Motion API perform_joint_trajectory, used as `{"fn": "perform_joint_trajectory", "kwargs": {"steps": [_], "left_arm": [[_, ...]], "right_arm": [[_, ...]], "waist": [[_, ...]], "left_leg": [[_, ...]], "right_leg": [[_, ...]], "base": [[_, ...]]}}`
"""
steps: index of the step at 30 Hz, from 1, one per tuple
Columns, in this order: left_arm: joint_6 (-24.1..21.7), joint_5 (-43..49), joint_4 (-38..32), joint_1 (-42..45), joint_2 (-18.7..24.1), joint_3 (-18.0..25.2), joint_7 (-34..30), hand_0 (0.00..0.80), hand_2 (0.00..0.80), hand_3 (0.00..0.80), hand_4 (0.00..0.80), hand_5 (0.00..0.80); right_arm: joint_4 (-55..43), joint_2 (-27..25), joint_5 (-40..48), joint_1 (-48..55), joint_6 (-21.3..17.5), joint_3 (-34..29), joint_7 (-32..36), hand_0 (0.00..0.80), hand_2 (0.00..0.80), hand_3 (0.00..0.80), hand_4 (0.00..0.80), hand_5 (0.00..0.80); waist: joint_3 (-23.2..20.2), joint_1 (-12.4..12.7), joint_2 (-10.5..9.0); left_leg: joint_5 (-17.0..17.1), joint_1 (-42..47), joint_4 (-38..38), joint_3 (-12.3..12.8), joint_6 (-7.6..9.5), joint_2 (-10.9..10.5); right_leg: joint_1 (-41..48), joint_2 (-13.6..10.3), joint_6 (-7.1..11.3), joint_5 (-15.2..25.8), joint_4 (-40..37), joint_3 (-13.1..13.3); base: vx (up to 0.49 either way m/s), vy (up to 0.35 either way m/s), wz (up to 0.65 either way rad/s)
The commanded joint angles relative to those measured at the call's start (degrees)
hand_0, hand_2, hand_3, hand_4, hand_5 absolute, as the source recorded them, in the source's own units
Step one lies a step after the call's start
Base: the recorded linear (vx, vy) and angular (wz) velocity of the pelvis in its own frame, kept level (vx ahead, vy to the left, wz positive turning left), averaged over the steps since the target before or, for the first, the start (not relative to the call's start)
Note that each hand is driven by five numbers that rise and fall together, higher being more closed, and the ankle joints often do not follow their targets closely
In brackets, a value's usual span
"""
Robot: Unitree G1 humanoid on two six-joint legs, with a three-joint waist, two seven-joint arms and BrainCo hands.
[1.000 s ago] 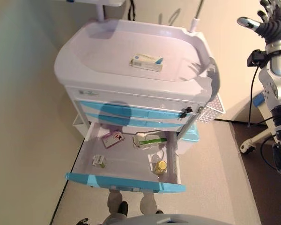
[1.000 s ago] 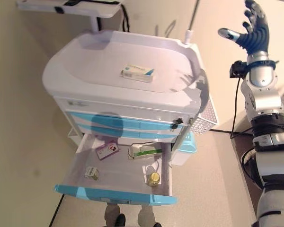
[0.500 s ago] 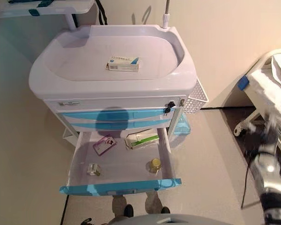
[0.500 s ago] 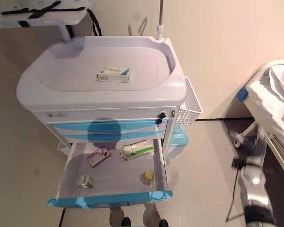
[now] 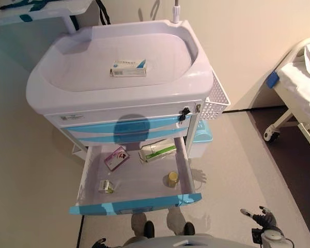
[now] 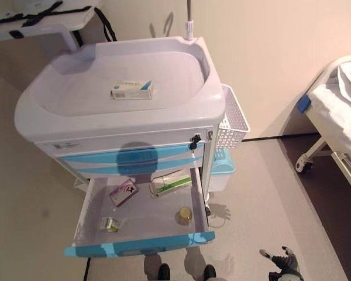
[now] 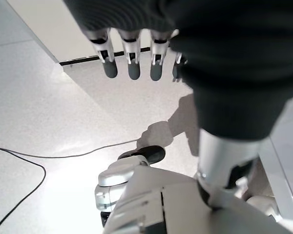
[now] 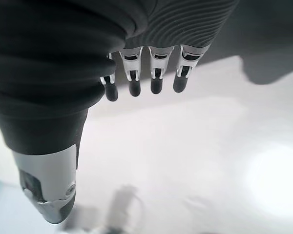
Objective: Open the drawer and pick up the medicine
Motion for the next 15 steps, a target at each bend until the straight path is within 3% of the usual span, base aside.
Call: {"fn": "perform_joint_trajectory", "kwargs": {"steps": [1, 6, 15], "left_arm": [[-1.23, 1.86, -1.52, -1.27, 1.18, -1.22, -0.57, 0.0, 0.0, 0.0, 0.0, 0.0], [-2.08, 1.24, -7.95, -1.9, 3.05, -3.59, -0.81, 0.0, 0.0, 0.0, 0.0, 0.0], [-2.29, 0.44, -8.68, -5.58, 4.64, -5.2, 0.98, 0.0, 0.0, 0.0, 0.0, 0.0]], "right_arm": [[-0.1, -0.44, -3.09, -2.6, 0.28, 2.33, 2.11, 0.0, 0.0, 0.0, 0.0, 0.0], [-1.81, -1.15, -5.37, -3.19, -0.12, 6.09, 3.21, 0.0, 0.0, 0.0, 0.0, 0.0], [-3.07, -1.14, -5.1, -6.24, -0.51, 8.9, 2.63, 0.0, 0.0, 0.0, 0.0, 0.0]], "waist": [[1.63, 0.81, -2.22], [5.71, 1.18, -2.23], [10.78, 1.81, -2.72]], "left_leg": [[-5.41, -0.77, 5.04, -1.62, 2.29, -4.11], [-6.99, -6.12, 12.7, -2.06, 2.28, -5.41], [-7.27, -15.61, 19.52, -3.36, 2.66, -5.96]], "right_leg": [[-6.42, -2.52, 2.81, -2.3, 10.98, -1.28], [-9.89, -3.22, 2.13, -3.43, 15.68, -1.42], [-18.22, -5.26, 1.97, -4.25, 23.14, -2.48]], "base": [[-0.031, -0.035, 0.19], [-0.107, -0.024, 0.18], [-0.12, 0.015, 0.16]]}}
